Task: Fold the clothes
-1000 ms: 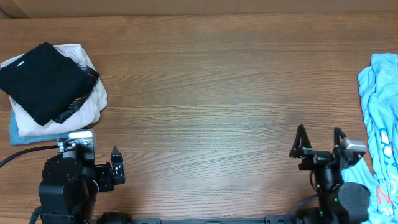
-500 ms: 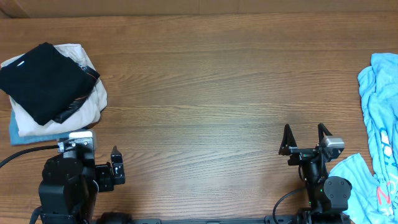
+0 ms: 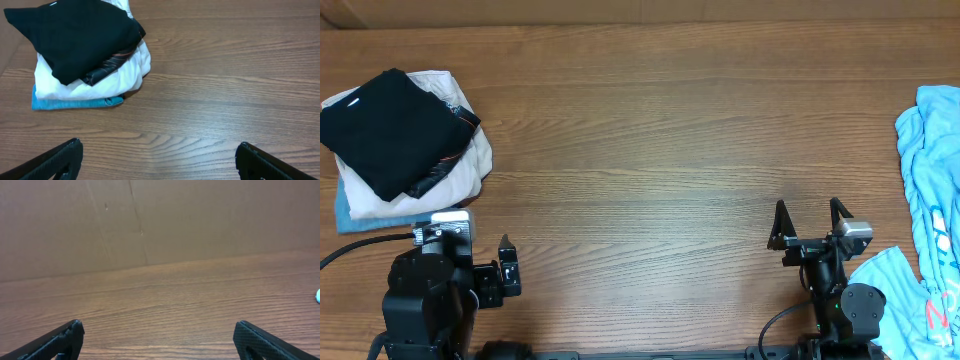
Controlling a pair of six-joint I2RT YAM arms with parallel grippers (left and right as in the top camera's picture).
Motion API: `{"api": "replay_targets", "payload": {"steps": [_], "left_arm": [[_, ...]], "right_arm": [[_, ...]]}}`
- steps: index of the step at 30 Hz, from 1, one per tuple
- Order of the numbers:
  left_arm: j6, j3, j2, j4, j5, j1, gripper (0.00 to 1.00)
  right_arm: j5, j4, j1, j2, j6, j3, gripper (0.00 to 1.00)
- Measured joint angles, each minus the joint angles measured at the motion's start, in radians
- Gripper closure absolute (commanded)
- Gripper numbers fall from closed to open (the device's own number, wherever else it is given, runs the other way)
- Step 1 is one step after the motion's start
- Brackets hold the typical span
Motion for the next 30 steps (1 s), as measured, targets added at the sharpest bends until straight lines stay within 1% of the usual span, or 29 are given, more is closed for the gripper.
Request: {"api": "replay_targets", "payload": {"steps": [22, 26, 30], "left_arm": [[0.000, -0.002, -0.001, 0.002, 0.000, 0.000, 0.00], [0.000, -0.056, -0.039, 0.008, -0.002, 0.000, 0.00], [-0.008, -0.164, -0.131, 0.058, -0.034, 0.000, 0.00]], "right_arm": [[0.000, 0.000, 0.000, 0.000, 0.000, 0.000, 0.00], [0.000, 0.000, 0.000, 0.000, 0.000, 0.000, 0.00], [0.000, 0.000, 0.000, 0.000, 0.000, 0.000, 0.00]]}}
